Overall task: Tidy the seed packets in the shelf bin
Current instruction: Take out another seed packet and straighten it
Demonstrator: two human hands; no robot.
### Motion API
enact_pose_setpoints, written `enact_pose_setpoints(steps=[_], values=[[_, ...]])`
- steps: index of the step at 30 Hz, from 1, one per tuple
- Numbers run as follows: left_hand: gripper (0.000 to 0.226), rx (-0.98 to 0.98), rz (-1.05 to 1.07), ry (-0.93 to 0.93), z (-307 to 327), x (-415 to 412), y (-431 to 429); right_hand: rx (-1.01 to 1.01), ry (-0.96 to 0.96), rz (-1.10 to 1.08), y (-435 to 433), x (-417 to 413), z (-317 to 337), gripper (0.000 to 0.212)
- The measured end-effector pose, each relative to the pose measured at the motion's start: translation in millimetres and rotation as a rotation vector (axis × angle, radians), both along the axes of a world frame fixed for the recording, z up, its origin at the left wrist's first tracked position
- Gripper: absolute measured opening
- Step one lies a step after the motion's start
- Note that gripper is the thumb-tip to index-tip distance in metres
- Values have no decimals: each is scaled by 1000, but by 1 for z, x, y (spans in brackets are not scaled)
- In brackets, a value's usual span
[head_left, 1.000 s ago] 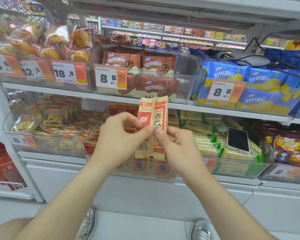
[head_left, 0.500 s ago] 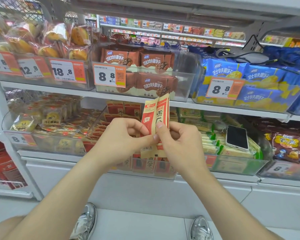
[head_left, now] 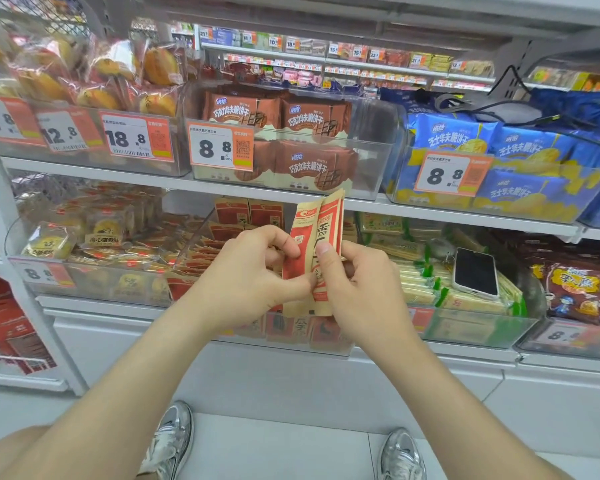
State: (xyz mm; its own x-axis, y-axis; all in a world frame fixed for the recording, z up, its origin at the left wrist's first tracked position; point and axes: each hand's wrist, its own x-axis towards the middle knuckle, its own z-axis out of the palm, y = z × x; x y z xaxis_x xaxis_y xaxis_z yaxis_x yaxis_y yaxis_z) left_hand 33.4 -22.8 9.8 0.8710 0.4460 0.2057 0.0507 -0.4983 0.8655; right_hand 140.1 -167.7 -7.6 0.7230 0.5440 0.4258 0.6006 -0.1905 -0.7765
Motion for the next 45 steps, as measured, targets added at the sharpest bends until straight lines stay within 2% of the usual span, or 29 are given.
enact_pose_setpoints(steps=[4,8,12,15,18,22,27,28,30,34,37,42,45], values=[[35,33,8,-1,-2,-1,-5,64,121,10,1,1,0,31],[37,-57,3,-11,-2,-1,-1,97,295,145,-2,0,4,19],[33,-39,44,11,-3,-1,4,9,190,198,-2,1,3,26],[29,-48,49,20,-5,0,3,-13,177,213,-3,0,3,21],[17,-161,5,19,-3,3,1,40,254,217,-7,0,9,20],[17,-308,-45,19,3,1,2,114,430,239,-9,-5,17,23],[13,-410,-68,-36,2,1,1,79,439,315,-9,-3,16,35],[16,-454,-75,-57,3,1,-1,65,413,335,-10,-2,16,36],[37,-525,-104,-79,5,1,-4,55,361,371,-12,-1,16,36],[58,-429,-75,-54,4,-3,-7,89,324,390,-14,0,14,33],[60,-411,-69,-59,1,-4,-3,137,416,427,-16,1,15,33],[45,-454,-79,-59,1,-5,0,131,481,474,-20,5,14,34],[51,-446,-64,-33,-1,-5,-1,128,487,466,-21,5,12,34]])
